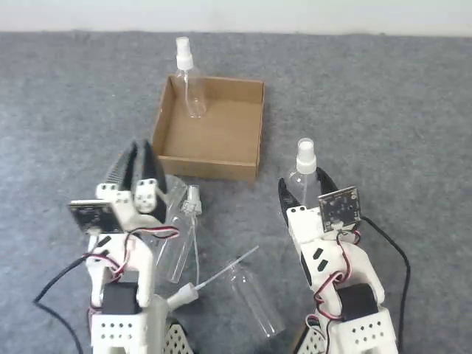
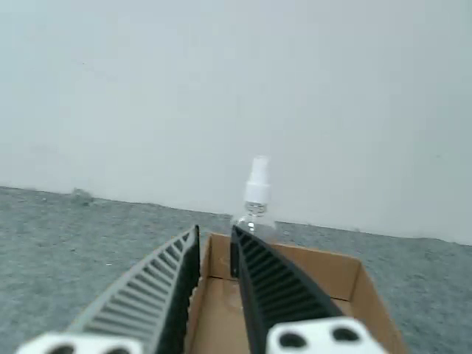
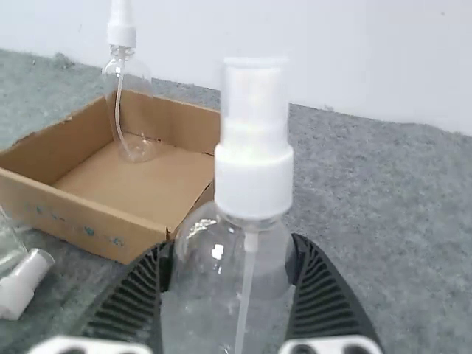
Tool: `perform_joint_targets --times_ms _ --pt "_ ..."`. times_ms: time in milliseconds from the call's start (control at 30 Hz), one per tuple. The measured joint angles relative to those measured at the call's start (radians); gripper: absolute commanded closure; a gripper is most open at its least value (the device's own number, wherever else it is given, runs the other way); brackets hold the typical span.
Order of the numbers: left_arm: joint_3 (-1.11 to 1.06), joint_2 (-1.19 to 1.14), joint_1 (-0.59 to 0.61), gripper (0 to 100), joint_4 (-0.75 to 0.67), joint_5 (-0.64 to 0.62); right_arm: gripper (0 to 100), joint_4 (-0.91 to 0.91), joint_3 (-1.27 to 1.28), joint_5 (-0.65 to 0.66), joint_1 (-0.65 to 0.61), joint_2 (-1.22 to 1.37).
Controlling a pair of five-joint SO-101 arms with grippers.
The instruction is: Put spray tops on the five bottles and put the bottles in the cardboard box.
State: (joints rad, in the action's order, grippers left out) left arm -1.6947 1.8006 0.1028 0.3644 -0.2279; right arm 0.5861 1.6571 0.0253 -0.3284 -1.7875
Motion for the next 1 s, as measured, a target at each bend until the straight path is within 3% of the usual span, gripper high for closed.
perform_joint_targets --times_ms 200,500,1000 --pt "0.000 0.000 0.068 94 0.000 0.000 99.2 -0.002 -0.002 -0.051 0.000 0.000" --pt "0.000 0.000 0.072 94 0.000 0.002 99.2 -0.184 0.002 0.058 0.000 0.000" --pt "0.000 0.000 0.075 93 0.000 0.005 99.2 -0.196 -0.118 0.061 0.000 -0.002"
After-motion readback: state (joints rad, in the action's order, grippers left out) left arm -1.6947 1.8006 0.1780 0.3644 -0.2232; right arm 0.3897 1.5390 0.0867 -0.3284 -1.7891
